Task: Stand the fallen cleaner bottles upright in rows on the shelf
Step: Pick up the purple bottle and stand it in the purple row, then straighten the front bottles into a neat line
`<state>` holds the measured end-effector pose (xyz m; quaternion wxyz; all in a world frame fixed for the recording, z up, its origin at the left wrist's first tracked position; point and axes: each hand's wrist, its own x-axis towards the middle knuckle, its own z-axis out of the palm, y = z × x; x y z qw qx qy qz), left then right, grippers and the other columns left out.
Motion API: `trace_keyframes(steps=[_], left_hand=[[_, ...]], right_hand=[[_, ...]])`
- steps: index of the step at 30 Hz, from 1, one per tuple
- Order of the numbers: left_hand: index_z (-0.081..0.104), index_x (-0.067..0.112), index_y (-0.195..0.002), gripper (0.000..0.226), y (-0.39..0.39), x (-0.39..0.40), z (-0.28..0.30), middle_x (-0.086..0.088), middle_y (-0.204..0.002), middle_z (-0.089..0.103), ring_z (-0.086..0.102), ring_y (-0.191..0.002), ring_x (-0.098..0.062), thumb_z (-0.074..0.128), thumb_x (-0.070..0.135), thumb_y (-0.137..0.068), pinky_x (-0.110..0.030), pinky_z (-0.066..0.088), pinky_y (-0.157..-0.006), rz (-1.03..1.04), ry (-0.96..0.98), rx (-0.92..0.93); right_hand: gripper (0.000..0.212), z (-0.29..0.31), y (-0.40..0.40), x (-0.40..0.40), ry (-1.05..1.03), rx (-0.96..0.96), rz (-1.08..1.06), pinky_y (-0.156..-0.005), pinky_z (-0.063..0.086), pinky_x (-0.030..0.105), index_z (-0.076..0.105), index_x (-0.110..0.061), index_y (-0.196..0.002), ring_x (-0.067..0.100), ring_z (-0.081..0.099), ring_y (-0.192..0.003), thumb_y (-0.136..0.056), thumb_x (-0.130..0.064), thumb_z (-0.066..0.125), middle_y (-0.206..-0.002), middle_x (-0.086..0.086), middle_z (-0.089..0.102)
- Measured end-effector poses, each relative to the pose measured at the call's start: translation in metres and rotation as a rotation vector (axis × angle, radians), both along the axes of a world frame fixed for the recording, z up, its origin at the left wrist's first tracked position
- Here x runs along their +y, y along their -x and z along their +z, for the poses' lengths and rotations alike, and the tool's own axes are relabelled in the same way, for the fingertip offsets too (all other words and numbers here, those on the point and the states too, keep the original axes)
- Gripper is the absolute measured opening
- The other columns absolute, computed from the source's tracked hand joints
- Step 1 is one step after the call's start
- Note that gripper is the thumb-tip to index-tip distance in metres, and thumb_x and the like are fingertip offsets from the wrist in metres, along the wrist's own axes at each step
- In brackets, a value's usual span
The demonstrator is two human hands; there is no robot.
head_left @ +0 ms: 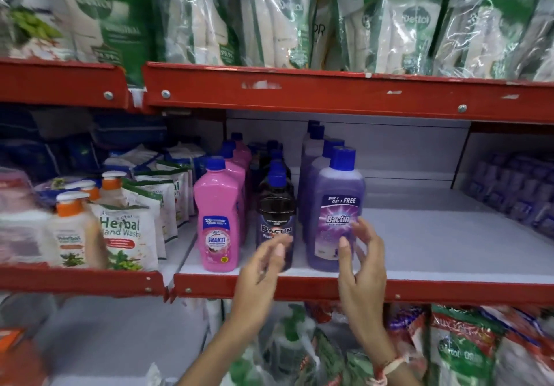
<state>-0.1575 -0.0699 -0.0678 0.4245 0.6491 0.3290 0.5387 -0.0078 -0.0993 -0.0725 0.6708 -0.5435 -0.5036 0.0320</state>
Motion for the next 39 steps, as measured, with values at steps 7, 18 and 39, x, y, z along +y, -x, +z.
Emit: trace_keyframes(steps=[7,18,39], left_hand=[[0.047,0.019,-0.133,0.1,0.105,0.023,0.018,-0.01,-0.138,0.053,0.05,-0.129,-0.02,0.048,0.086,-0.058,-0.036,0.037,-0.108,0.101,0.021,-0.478],[0.03,0.032,-0.142,0.119,0.135,0.043,0.019,0.012,-0.134,0.051,0.05,-0.12,0.002,0.024,0.099,-0.043,-0.018,0.036,-0.103,-0.271,0.257,-0.081],[0.058,0.037,-0.112,0.057,0.11,0.011,0.0,0.002,-0.131,0.059,0.052,-0.124,-0.012,0.026,0.072,-0.08,-0.04,0.042,-0.106,0.271,0.061,-0.278]], right_hand=[[0.049,0.029,0.112,0.011,0.218,-0.037,0.497,-0.097,0.039,0.005,0.04,-0.032,-0.14,-0.019,0.046,-0.119,-0.093,-0.046,0.044,-0.138,-0.02,0.048],[0.051,0.023,0.127,0.046,0.478,0.07,0.623,-0.12,0.025,0.044,0.027,-0.071,-0.128,0.001,0.031,-0.141,-0.079,-0.082,0.027,-0.152,-0.024,0.033],[0.07,0.015,0.089,0.022,0.39,0.213,0.506,-0.109,0.042,0.04,0.055,-0.044,-0.125,0.012,0.059,-0.121,-0.07,-0.083,0.039,-0.132,-0.006,0.061]])
